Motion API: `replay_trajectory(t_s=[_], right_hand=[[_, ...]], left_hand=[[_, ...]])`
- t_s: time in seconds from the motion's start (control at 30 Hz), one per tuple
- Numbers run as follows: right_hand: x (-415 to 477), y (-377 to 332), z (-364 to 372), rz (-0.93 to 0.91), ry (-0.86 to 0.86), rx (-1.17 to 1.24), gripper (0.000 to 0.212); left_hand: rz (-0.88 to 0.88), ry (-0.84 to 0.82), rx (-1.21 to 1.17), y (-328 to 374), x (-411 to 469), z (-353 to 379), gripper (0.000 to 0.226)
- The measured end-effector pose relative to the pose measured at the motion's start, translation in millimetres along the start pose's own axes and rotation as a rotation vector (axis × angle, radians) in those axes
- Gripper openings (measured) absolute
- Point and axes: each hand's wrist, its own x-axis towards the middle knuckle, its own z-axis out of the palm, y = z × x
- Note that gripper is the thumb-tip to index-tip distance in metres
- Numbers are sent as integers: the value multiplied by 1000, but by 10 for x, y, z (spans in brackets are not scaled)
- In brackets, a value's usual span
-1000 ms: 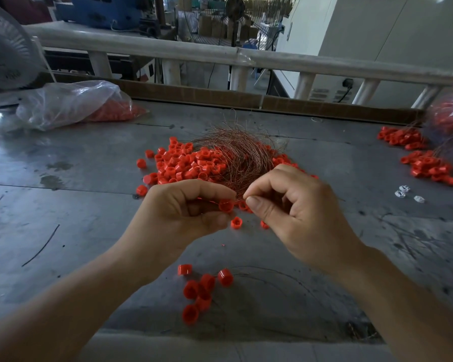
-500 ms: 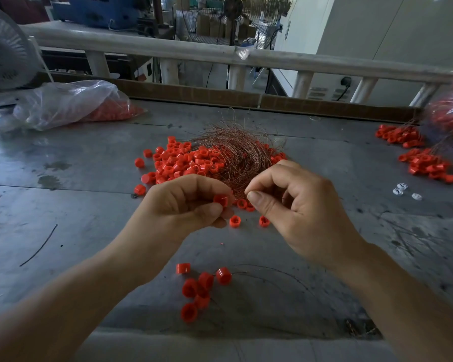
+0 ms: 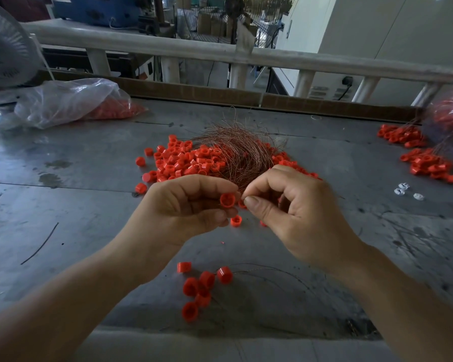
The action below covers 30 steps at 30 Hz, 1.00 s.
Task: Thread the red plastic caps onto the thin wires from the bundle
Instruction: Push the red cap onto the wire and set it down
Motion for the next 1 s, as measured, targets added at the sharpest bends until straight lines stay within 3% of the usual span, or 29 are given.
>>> replay_trajectory(t_s=[1.0], right_hand=[[3,-10,-43,101,-50,19,17]], left_hand=[[9,-31,-102,16,-10,-15,29]])
